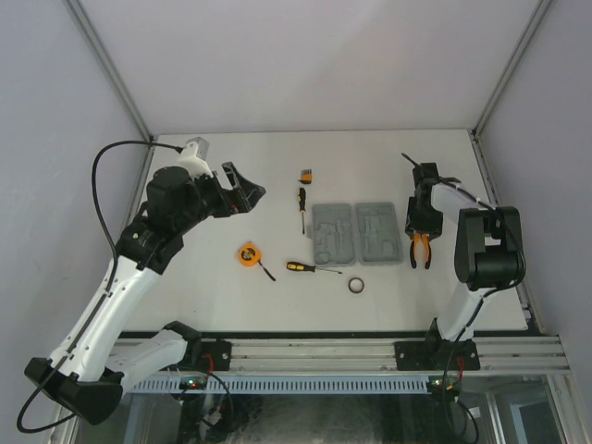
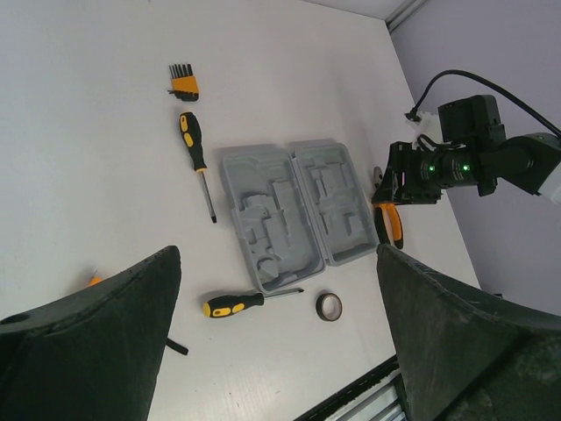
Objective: Sort the tools into containers
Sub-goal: Pick up the pliers at the center of the board.
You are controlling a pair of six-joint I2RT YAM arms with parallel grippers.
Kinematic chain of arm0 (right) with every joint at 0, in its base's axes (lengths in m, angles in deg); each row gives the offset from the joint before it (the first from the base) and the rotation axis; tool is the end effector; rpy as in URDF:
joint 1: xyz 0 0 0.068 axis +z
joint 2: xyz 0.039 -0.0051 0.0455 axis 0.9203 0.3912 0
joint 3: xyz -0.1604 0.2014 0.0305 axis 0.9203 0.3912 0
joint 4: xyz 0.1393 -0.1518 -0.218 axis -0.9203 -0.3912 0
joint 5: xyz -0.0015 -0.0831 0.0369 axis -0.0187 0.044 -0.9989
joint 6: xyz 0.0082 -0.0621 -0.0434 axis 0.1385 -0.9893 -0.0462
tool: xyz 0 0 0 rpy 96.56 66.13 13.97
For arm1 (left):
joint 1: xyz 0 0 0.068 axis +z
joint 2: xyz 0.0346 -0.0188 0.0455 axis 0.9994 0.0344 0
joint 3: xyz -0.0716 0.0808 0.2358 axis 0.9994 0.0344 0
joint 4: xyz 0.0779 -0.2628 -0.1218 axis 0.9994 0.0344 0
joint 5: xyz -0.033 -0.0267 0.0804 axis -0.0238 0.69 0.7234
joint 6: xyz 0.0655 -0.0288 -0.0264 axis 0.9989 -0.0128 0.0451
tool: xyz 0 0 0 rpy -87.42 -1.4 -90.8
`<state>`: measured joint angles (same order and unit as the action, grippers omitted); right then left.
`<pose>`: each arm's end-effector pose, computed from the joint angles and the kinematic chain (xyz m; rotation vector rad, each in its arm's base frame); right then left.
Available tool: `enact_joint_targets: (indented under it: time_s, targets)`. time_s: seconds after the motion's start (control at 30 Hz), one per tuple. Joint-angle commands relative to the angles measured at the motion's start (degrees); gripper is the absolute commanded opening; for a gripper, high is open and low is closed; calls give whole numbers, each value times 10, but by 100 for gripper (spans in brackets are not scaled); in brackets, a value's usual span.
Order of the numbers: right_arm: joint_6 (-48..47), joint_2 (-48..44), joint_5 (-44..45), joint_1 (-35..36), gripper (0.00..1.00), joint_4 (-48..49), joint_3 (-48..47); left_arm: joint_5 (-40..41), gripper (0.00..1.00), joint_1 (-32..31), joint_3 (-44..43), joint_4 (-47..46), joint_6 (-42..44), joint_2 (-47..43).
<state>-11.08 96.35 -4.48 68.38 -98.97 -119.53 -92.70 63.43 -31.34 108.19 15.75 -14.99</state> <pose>0.3696 -0.0027 0.0980 0.3300 2.8925 -0.2294 0.2527 -0.1236 0.3844 -0.0477 1.9623 -0.7706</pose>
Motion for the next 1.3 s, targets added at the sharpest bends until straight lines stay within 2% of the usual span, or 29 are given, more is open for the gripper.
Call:
enact_joint_targets:
  time_s: [0.0,0.07,0.23,0.4,0.5,0.83,1.03,1.27]
  targets:
    - [-5,5,-3,-5,46,10,-1,-9,96,3,-26,-5,-14,1]
    - [-5,7,-2,-4,44,9,-1,-11,96,3,-31,-5,-19,2]
    - [5,-3,15,-5,29,7,3,-17,97,4,-48,-8,-37,1]
    - [23,-65,56,1,20,9,15,26,96,0,-98,25,-57,-7]
    - [37,-112,69,12,15,12,29,52,97,-24,-115,23,-73,-27]
    - [75,-251,115,104,12,0,57,97,95,-122,-185,-20,-131,-25]
    - [101,-331,49,178,12,16,68,77,96,-164,-223,-82,-204,-7]
    - [126,-346,23,231,12,25,70,107,96,-168,-205,-117,-252,-41]
